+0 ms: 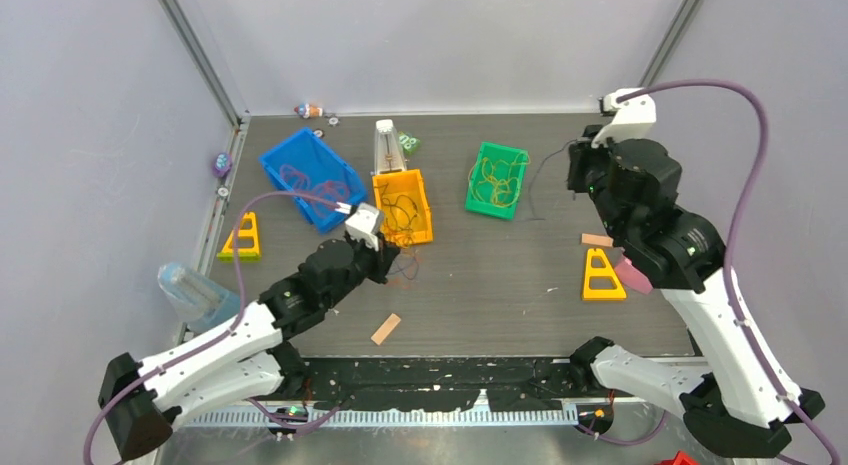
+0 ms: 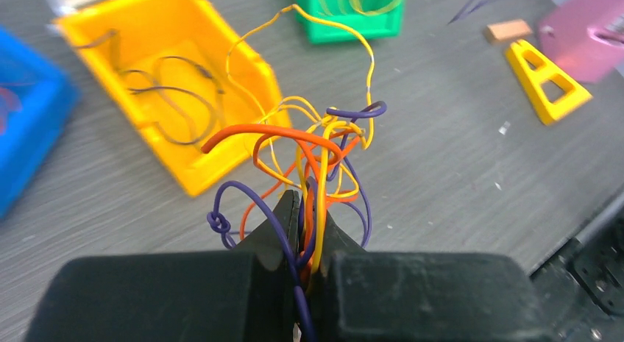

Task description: Untangle the cables

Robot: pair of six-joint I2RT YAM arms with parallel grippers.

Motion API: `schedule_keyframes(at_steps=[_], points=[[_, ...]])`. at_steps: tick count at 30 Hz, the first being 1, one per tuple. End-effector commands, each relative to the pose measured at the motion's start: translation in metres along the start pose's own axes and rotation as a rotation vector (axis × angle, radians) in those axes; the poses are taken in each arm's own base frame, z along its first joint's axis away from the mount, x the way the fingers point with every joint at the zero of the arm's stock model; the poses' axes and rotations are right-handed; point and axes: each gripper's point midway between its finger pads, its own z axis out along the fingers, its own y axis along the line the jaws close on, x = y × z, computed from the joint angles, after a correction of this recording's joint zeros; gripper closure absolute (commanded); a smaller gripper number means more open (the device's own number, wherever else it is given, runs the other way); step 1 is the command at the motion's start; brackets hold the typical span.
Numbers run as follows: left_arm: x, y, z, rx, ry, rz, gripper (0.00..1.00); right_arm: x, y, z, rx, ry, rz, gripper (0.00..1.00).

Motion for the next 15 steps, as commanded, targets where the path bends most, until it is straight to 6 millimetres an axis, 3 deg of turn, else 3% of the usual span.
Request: schedule_keyframes(at_steps=[1,6,9,15], points=[[-0.014,0.050,-0.034,-0.237,0.064,0.045,1.00,-0.015,0.056,0.002,-0.270,-0.048,0.117,0.95],[-0.031,0.090,-0.063,-0.404,0.079,0.049,1.00,-0.009,0.105,0.027,-0.421,-0.014,0.126,0.95],[-0.038,0.108,-0.076,-0.472,0.070,0.030,1.00,-0.017,0.135,0.031,-0.528,-0.017,0.129,0.95],[-0.039,0.138,-0.091,-0.570,0.059,-0.014,1.00,-0.024,0.182,0.046,-0.624,-0.007,0.099,0.95]])
